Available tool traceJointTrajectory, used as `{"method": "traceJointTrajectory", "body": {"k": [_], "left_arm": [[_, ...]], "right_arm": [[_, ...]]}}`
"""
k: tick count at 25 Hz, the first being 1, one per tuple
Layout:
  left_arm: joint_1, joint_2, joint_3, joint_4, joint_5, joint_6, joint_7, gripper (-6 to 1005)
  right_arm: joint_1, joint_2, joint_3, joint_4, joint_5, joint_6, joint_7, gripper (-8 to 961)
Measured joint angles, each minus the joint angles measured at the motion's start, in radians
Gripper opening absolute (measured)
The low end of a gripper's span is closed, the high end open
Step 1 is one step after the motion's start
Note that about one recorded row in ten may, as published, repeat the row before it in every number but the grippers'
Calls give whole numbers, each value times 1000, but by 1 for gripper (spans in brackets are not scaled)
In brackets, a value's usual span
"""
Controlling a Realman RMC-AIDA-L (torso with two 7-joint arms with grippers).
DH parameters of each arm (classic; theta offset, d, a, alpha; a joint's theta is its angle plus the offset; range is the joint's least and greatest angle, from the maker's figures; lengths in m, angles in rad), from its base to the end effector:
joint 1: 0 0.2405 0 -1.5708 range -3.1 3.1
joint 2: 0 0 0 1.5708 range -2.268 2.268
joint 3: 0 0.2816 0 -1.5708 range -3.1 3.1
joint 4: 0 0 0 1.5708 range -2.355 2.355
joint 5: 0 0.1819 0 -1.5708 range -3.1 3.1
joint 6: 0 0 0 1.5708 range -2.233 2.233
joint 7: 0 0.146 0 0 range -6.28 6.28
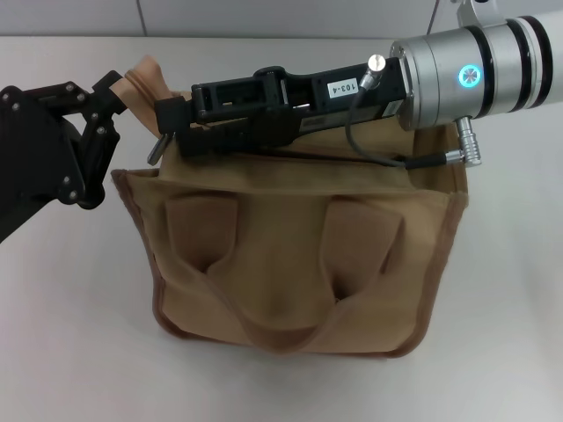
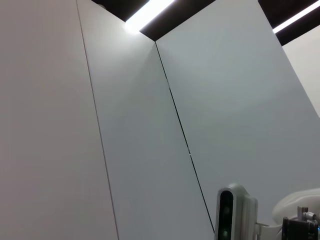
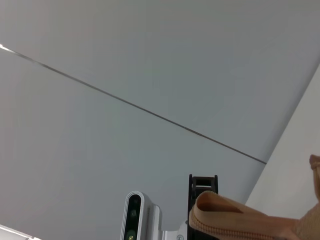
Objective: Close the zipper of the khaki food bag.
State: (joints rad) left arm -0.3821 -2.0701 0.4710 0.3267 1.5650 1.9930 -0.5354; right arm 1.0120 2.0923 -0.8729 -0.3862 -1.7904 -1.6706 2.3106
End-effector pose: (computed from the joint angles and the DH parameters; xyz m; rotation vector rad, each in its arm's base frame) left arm -0.2613 0.2524 0.0286 -2.0761 0.1512 -1.2991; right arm 0.0841 0.3550 -0.0584 2.2412 -1.2889 -0.6679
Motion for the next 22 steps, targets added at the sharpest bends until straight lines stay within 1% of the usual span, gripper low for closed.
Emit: {"method": "traceJointTrajectory", "body": {"k": [6,22], "left_arm": [[0,1,0,1,-1,1,-1,-1],[0,1,0,0,-4,-6,-2,-1]], "right_arm": [[-1,0,-3,-1,35,-29,-8,782],[-12,-1,-24,1,37,-12,4,782]]}}
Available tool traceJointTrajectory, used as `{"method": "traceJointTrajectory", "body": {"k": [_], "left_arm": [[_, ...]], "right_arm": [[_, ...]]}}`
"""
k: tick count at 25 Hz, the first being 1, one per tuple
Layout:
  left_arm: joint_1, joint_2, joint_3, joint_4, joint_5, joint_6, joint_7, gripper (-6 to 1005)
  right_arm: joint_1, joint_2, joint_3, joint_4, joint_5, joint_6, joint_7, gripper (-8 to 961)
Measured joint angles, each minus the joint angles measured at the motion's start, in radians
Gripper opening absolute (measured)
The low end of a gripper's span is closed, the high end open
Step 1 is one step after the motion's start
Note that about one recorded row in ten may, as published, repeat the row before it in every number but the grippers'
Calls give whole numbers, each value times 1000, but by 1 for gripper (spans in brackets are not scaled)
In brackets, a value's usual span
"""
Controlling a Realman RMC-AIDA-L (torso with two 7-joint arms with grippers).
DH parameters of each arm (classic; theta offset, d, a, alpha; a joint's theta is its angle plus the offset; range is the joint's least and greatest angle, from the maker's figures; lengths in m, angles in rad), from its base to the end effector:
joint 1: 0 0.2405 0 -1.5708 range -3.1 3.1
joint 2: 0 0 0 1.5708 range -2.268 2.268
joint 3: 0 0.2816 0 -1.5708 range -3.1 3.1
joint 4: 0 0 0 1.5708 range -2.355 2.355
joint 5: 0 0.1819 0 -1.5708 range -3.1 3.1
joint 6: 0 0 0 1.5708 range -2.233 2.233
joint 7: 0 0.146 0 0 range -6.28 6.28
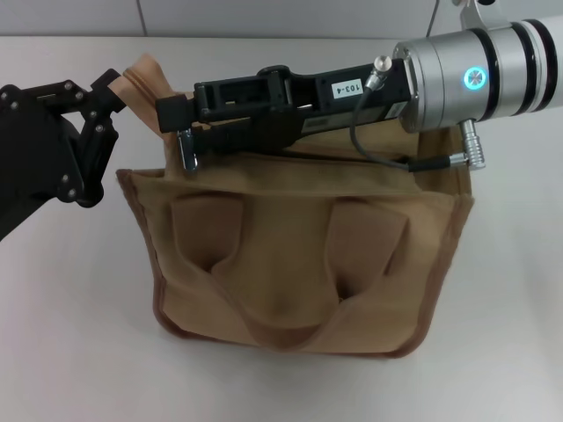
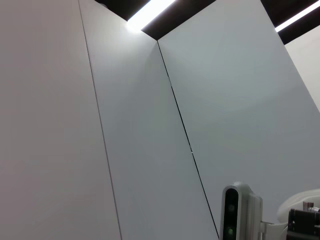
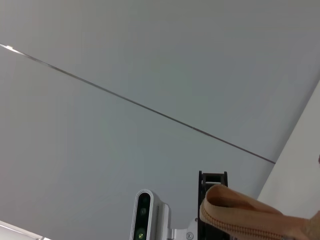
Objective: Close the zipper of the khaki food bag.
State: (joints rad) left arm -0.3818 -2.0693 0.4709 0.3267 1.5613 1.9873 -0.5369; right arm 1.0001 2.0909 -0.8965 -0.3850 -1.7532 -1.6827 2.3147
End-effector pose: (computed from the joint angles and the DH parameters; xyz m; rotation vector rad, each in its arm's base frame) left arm -0.2620 0.2533 0.0290 -2.0733 0.1460 -1.2937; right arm 0.0852 0.3523 -0.0569 2.2147 -1.2882 -0.6811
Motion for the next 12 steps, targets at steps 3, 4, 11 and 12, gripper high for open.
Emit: {"method": "traceJointTrajectory", "body": {"k": [3,4,11,12], "left_arm": [[4,0,-4,0,0,1,0,-1],[4,0,-4,0,0,1,0,-1],[4,0,-1,0,0,4,0,-1],[4,0,-1,0,0,4,0,-1]], "right_arm": [[0,-1,0,0,0,0,1,782],[0,-2,0,0,0,0,2,782],[-12,-5,1,0,0,30,21,762],[-12,-5,1,0,0,30,21,707]]}}
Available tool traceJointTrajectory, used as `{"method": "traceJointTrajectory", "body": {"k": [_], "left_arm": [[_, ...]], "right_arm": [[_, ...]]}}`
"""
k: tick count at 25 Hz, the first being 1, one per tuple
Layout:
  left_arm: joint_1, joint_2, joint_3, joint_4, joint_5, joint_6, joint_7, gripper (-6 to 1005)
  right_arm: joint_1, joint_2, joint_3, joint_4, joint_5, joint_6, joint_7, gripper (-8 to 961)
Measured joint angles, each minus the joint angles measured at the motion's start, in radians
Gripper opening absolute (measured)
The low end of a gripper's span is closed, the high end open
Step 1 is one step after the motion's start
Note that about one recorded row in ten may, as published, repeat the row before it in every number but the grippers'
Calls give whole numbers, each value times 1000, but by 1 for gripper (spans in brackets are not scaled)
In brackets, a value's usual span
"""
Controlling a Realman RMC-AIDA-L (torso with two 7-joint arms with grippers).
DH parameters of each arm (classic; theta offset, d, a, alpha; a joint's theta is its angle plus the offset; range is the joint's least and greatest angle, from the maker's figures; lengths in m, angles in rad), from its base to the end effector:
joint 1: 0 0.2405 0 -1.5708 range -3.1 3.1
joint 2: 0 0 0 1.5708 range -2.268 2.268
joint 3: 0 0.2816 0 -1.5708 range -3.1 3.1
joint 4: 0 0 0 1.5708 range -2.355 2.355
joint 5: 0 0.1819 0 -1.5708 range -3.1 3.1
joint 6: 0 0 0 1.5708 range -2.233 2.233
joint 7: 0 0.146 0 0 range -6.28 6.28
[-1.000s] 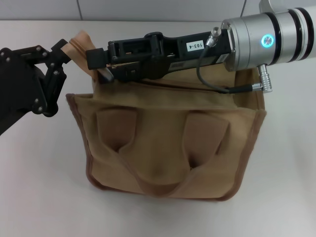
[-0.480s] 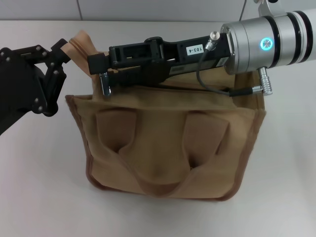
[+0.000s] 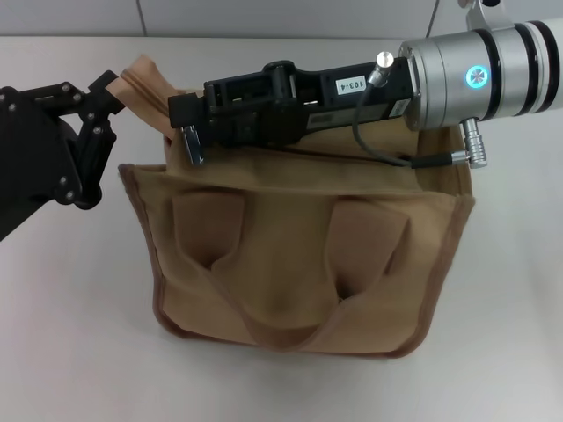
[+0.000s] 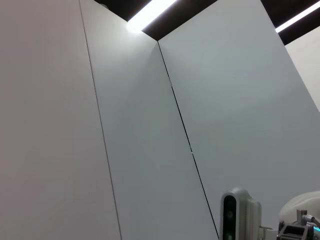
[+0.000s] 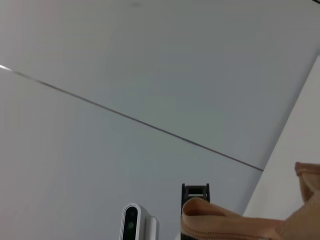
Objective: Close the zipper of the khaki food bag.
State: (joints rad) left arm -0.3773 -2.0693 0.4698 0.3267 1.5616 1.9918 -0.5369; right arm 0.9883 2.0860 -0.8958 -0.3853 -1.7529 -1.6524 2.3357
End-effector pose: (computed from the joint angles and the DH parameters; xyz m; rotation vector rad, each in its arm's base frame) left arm -0.2628 0.2516 0.0294 -2.0713 0.1444 -1.2952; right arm 0.0909 0.3566 -0.0565 2.2126 -1.3485 -0.6931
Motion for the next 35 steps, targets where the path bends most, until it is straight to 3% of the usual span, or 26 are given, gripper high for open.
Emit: {"method": "traceJointTrajectory", "body": {"k": [7,16,23,35], "left_arm": [[-3,-1,1,-3,1,2,0,-1],[-6,-3,1,-15,1,5,0,-1],[-5,-3,-5,-15,1,5,0,-1],[11,-1,-11,-28,-33,-17,6,-1]], "right_arm": [[11,2,-55,-1,1,32,5,348],[21,2,-117,-19,1,54,1,166],[-19,0,-120,-80,-2,48,-1,3],[-93,-2,-109,-172,2,8,-12,3]]}}
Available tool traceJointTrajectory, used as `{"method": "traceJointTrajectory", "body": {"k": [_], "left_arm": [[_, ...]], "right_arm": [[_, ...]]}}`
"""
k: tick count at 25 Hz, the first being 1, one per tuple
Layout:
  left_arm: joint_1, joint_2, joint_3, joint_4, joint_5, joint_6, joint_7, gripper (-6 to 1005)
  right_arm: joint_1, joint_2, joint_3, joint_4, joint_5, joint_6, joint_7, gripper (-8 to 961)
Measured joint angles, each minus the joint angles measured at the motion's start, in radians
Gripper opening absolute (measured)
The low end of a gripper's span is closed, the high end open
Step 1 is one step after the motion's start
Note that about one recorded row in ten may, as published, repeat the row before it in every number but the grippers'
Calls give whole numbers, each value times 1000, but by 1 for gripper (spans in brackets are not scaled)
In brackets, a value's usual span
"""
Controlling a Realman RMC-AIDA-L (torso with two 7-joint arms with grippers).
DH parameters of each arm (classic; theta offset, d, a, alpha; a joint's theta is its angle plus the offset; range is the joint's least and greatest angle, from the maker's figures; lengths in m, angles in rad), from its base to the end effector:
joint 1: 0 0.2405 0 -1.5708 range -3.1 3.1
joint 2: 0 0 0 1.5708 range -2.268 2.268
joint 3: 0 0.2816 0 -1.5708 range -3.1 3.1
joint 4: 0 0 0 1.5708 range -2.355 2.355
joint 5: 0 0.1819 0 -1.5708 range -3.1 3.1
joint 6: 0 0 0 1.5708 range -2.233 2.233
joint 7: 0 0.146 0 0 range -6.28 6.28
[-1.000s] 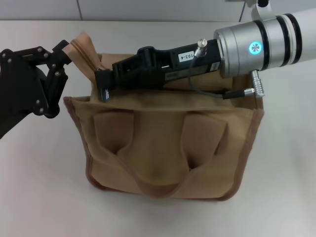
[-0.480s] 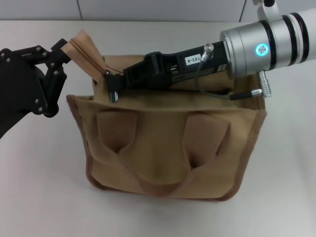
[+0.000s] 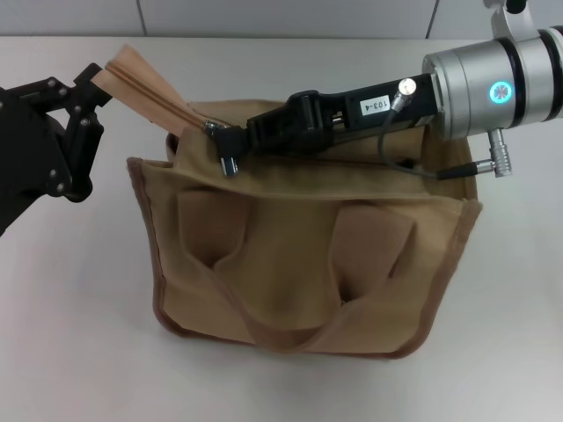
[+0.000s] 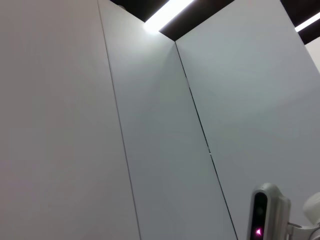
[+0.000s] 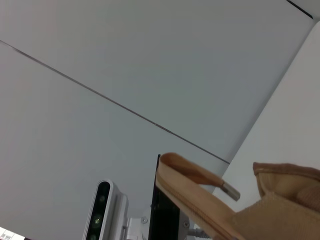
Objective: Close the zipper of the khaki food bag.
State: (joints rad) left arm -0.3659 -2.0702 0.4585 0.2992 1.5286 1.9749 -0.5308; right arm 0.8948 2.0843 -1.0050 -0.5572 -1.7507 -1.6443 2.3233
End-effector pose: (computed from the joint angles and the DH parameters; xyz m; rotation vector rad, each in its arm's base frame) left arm -0.2676 0.2513 0.0305 -2.0183 0.0975 -1.2881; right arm 0.1093 0.3513 -0.0494 2.3709 -1.2737 -0.6446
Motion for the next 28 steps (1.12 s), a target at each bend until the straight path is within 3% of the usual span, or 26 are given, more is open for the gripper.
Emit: {"method": "traceJointTrajectory", "body": {"k": [19,28], "left_arm": [[21,1,-61,-23,-8,-62,3,-1],[27,1,-77,-23,-9,-63,4,-1]], "right_arm": [[-112,-5,14,-94,1,-44,-36,2],[-145,-23,69,-102,-1,-69,-56,3]]}}
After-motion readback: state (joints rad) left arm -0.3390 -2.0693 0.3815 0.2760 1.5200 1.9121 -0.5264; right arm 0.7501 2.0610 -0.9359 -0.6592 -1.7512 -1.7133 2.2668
